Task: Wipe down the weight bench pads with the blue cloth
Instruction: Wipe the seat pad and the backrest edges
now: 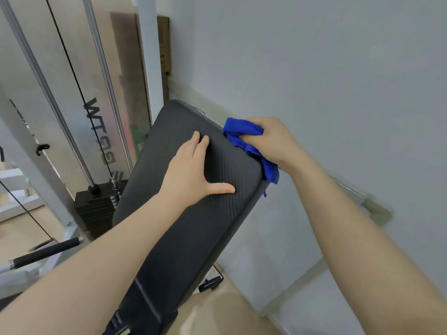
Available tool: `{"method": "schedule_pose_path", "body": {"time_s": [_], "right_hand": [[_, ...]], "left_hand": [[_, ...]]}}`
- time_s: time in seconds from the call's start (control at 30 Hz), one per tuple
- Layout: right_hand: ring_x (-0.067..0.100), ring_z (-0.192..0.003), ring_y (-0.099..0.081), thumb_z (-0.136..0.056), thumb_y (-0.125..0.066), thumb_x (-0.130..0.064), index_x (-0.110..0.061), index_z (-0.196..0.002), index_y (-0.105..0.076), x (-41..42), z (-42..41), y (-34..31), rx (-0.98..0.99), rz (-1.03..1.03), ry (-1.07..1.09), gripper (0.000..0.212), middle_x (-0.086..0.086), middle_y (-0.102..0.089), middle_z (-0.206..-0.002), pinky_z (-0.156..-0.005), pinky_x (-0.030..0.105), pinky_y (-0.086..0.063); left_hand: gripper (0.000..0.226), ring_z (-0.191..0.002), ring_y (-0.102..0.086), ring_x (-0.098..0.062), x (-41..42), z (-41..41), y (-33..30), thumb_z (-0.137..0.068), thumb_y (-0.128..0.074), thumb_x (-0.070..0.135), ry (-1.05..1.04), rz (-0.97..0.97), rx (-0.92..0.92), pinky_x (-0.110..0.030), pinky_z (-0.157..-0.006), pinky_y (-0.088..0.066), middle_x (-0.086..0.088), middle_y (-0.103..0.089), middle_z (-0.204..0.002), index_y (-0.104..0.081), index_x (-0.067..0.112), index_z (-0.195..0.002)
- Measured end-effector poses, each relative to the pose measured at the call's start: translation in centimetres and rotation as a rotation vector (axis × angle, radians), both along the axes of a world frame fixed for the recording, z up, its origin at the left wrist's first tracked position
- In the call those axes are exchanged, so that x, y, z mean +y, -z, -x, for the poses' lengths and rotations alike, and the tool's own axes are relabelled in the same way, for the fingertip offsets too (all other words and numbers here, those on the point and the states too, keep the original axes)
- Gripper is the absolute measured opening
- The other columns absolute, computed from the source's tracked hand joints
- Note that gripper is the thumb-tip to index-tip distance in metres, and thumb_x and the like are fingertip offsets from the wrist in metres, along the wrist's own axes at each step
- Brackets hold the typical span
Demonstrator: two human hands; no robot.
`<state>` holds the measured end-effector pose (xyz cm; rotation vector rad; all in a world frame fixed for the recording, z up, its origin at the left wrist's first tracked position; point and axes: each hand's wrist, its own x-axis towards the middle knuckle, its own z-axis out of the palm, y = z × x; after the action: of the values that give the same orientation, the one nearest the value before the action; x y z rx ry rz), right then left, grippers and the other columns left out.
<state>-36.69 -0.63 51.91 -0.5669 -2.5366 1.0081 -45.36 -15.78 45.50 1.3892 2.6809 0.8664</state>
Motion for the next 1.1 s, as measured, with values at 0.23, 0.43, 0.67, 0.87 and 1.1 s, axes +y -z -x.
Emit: {"method": "schedule_pose_path", "body": {"time_s": [0.23,0.43,0.67,0.87,1.1], "right_hand": [[0.003,-0.055,-0.046,-0.085,-0.053,-0.005,-0.027,-0.064,-0.056,-1.3,6.4,-2.3,-0.057,-0.006,-0.192,0.031,-0.009,-0.052,-0.06,-0.06,0.018,-0.039],[0.005,-0.063,-0.048,-0.088,-0.053,-0.009,-0.019,-0.083,-0.058,-1.2,9.3,-2.5,-0.115,-0.047,-0.195,0.013,-0.008,-0.054,-0.068,-0.061,0.016,-0.039],[0.01,-0.069,-0.053,-0.087,-0.051,-0.008,-0.012,-0.094,-0.062,-1.5,11.3,-1.8,-0.118,-0.063,-0.105,0.013,-0.001,-0.06,-0.076,-0.067,0.022,-0.043],[0.018,-0.081,-0.053,-0.091,-0.041,-0.012,-0.015,-0.101,-0.061,-1.5,17.3,-1.1,-0.108,-0.185,-0.006,0.022,-0.002,-0.058,-0.085,-0.074,0.031,-0.043],[0.004,-0.063,-0.053,-0.089,-0.045,-0.009,-0.02,-0.088,-0.061,-0.9,13.6,-1.3,-0.103,-0.047,-0.046,0.019,-0.008,-0.059,-0.072,-0.061,0.013,-0.043]], "left_hand": [[0.106,-0.145,-0.013,-0.017,-0.4,2.0,0.4,-0.064,-0.069,0.059,0.101,-0.078,-0.042,-0.03,-0.116,-0.016,0.0,-0.009,-0.159,-0.018,0.019,-0.148],[0.067,-0.139,-0.029,-0.005,-2.7,7.2,-0.8,-0.086,-0.06,0.035,0.301,-0.089,-0.132,-0.011,-0.106,-0.018,0.011,-0.03,-0.152,-0.029,0.025,-0.145],[0.107,-0.144,-0.018,-0.024,-1.7,13.5,0.3,-0.072,-0.071,0.048,0.016,0.005,-0.119,-0.036,-0.116,-0.021,-0.006,-0.012,-0.158,-0.007,0.011,-0.149],[0.128,-0.142,-0.023,-0.026,-0.6,15.2,-0.1,-0.057,-0.071,0.064,-0.014,0.129,-0.088,-0.042,-0.111,-0.031,-0.005,-0.012,-0.157,0.002,0.013,-0.149],[0.128,-0.141,-0.022,-0.03,-0.3,15.0,1.2,-0.058,-0.068,0.066,-0.031,0.092,-0.035,-0.042,-0.114,-0.024,-0.01,-0.013,-0.156,0.003,0.01,-0.149]]}}
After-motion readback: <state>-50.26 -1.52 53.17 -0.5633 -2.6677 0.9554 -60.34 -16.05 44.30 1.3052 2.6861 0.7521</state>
